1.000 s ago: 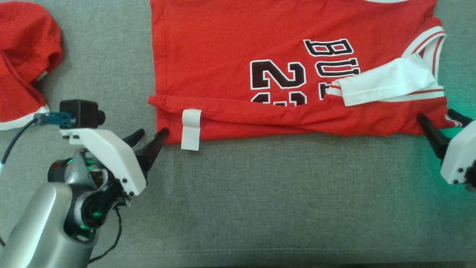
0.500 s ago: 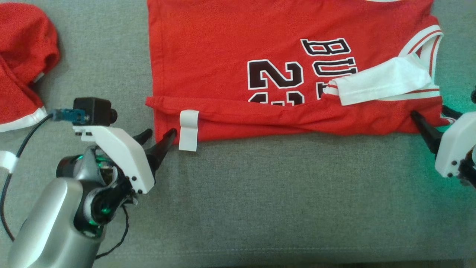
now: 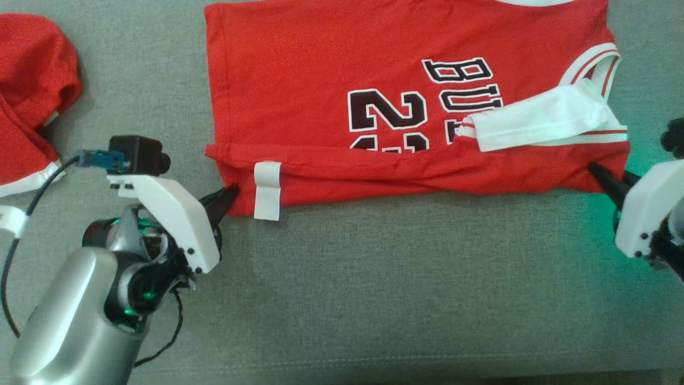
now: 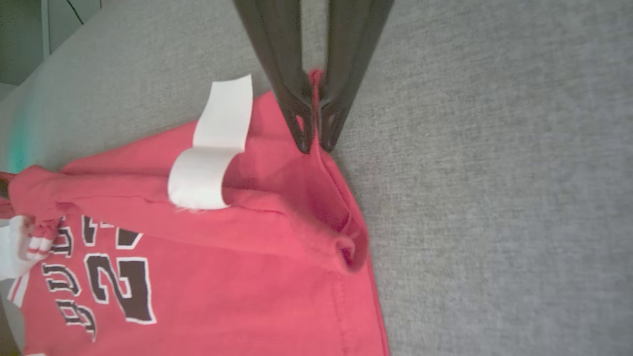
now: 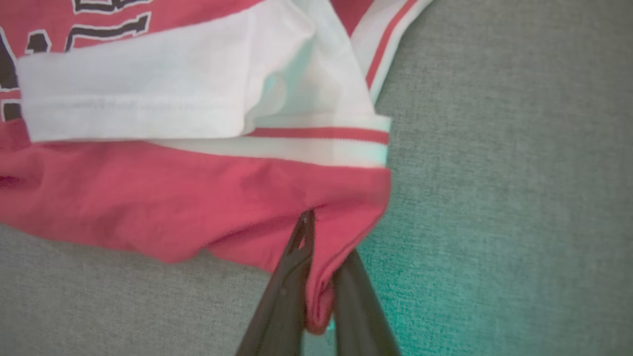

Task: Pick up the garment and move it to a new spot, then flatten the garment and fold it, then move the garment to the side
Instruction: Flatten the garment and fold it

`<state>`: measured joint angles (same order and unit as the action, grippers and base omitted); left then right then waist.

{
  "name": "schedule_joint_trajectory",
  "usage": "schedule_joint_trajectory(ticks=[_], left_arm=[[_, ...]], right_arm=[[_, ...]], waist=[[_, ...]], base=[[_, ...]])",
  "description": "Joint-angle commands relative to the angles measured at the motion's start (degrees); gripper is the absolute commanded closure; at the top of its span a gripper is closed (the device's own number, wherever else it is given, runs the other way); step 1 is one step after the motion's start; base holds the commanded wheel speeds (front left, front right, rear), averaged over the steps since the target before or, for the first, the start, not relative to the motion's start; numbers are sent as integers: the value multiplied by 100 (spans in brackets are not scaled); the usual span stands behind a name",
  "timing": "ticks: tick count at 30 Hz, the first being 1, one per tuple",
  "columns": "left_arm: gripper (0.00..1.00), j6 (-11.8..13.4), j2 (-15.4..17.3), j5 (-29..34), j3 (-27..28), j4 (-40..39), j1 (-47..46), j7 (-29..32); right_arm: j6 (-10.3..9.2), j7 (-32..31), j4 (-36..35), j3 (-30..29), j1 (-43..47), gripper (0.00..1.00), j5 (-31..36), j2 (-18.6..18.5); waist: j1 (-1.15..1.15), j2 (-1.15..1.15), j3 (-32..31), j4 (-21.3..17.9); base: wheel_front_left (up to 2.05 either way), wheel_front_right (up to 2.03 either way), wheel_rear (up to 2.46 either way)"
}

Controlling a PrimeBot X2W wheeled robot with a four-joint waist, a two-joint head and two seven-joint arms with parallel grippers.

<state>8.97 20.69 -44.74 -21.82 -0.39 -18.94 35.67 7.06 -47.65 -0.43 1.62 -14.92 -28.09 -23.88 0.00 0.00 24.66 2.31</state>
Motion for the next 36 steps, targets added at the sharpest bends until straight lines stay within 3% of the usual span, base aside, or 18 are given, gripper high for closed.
schedule_joint_trajectory(ticks=[1, 14, 25, 26, 27, 28, 29, 36], left_arm=[[100, -53, 147, -111, 279, -199, -75, -11], [100, 25, 425, -948, 800, -1552, 643, 408], [100, 25, 213, -791, 491, -1551, 1757, -41], [99, 17, 196, -742, 457, -1517, 1795, -98], [69, 21, 171, -701, 433, -1483, 1824, -153], [17, 17, 155, -648, 407, -1463, 1842, -212], [0, 14, 155, -574, 381, -1460, 1851, -271], [0, 196, 363, 311, 371, -1891, 1505, -683]], right_arm=[[43, -70, -99, -36, 69, 100, -102, -107], [43, -766, -521, -1090, 569, 100, -768, -433], [43, -725, -587, -983, 1725, 100, -718, -460], [43, -677, -625, -947, 1781, 54, -708, -481], [43, -622, -654, -925, 1826, 0, -688, -506], [43, -577, -674, -920, 1858, 0, -682, -521], [43, -544, -717, -907, 1880, 0, -695, -547], [43, -296, -1317, -1171, 1187, 0, -770, -795]], waist=[[0, 0, -72, -14], [0, 0, -377, 37], [0, 0, -544, 94], [0, 0, -558, 94], [0, 0, -581, 90], [0, 0, -610, 86], [0, 0, -627, 81], [0, 0, -554, 38]], base=[[0, 0, 0], [0, 0, 0], [0, 0, 0], [0, 0, 0], [0, 0, 0], [0, 0, 0], [0, 0, 0], [0, 0, 0]])
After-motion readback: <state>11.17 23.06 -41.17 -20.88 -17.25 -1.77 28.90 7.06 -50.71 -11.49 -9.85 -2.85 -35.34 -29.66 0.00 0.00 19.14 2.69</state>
